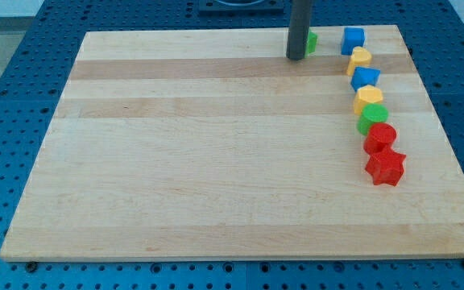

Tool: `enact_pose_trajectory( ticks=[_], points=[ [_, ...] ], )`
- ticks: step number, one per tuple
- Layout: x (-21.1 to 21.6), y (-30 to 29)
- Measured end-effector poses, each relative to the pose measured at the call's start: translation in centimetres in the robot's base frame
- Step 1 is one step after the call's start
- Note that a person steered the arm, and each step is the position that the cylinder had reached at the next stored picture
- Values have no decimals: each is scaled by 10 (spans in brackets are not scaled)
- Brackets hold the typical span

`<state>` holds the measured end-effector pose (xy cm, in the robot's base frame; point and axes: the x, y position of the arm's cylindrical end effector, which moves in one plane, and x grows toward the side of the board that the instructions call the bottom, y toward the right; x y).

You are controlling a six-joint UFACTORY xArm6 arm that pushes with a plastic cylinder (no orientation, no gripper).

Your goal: Move the yellow heart to the left of the green star

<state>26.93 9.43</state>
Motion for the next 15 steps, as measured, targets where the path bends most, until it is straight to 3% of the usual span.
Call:
enact_pose_trajectory(
  ticks=[1, 2, 4, 5, 6, 7, 8, 9, 10, 12, 15],
  points=[
    [36, 0],
    [118, -4],
    [325, 11],
    [347, 66],
    [301, 176],
    [241, 249],
    [223, 250],
    [144, 251],
    [115, 251],
    [13, 209],
    [48, 70]
  ],
)
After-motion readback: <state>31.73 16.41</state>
